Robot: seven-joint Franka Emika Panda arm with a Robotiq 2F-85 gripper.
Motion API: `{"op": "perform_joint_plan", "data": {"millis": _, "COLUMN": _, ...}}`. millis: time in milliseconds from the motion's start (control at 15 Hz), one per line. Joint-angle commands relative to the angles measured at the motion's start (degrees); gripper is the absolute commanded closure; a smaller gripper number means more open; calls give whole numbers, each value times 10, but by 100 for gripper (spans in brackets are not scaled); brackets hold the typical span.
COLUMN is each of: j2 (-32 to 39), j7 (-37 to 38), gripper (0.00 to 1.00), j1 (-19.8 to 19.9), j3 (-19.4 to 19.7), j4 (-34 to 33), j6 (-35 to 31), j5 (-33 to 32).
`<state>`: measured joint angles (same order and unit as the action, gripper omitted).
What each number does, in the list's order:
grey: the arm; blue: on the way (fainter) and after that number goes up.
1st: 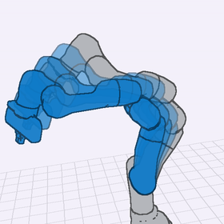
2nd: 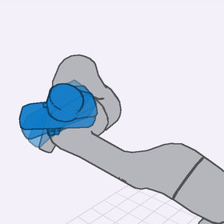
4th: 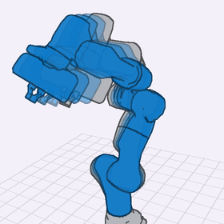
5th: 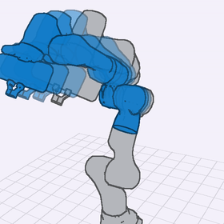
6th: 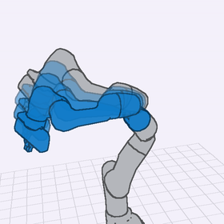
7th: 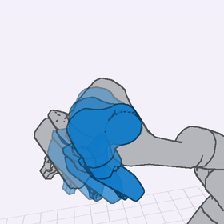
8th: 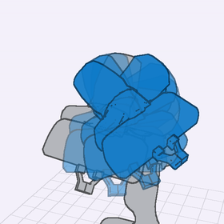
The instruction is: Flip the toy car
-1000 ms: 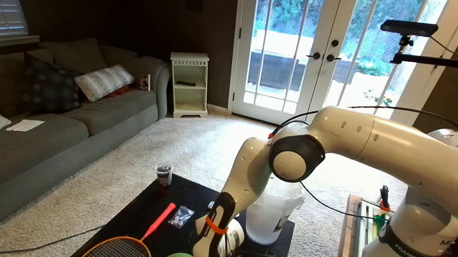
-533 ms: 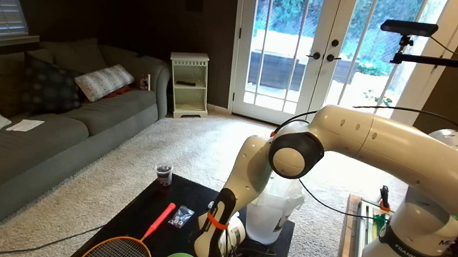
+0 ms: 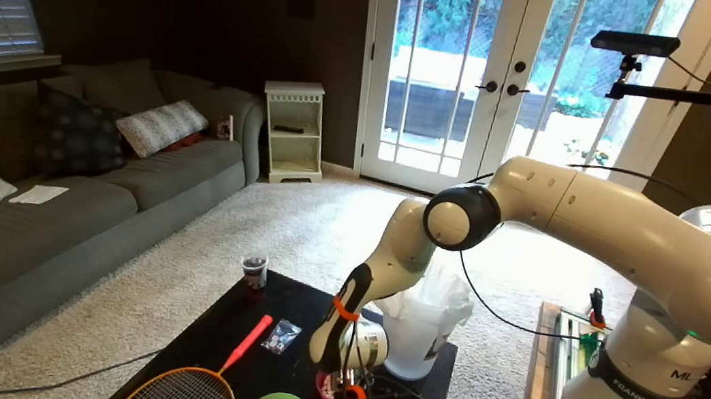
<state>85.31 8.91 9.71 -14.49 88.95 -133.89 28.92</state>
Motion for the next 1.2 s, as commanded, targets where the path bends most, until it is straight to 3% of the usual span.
{"op": "perform_joint_plan", "data": {"millis": 0, "j2": 0, "j7": -82, "gripper": 99, "j1": 30, "j3": -15, "j4": 14, "j6": 2, "j5": 85}}
{"op": "perform_joint_plan", "data": {"millis": 133, "j2": 0, "j7": -112, "gripper": 99, "j1": 27, "j3": -8, "j4": 13, "j6": 12, "j5": 126}}
{"op": "perform_joint_plan", "data": {"millis": 200, "j2": 0, "j7": -124, "gripper": 80, "j1": 22, "j3": -3, "j4": 11, "j6": 17, "j5": 142}}
{"op": "perform_joint_plan", "data": {"millis": 267, "j2": 0, "j7": -134, "gripper": 71, "j1": 18, "j3": 0, "j4": 10, "j6": 24, "j5": 156}}
{"op": "perform_joint_plan", "data": {"millis": 733, "j2": 0, "j7": -166, "gripper": 23, "j1": -8, "j3": 18, "j4": 5, "j6": 36, "j5": 210}}
{"op": "perform_joint_plan", "data": {"millis": 933, "j2": 0, "j7": -163, "gripper": 2, "j1": -15, "j3": 13, "j4": 2, "j6": 41, "j5": 188}}
{"op": "perform_joint_plan", "data": {"millis": 1133, "j2": 0, "j7": -148, "gripper": 0, "j1": -38, "j3": 14, "j4": -8, "j6": 76, "j5": 165}}
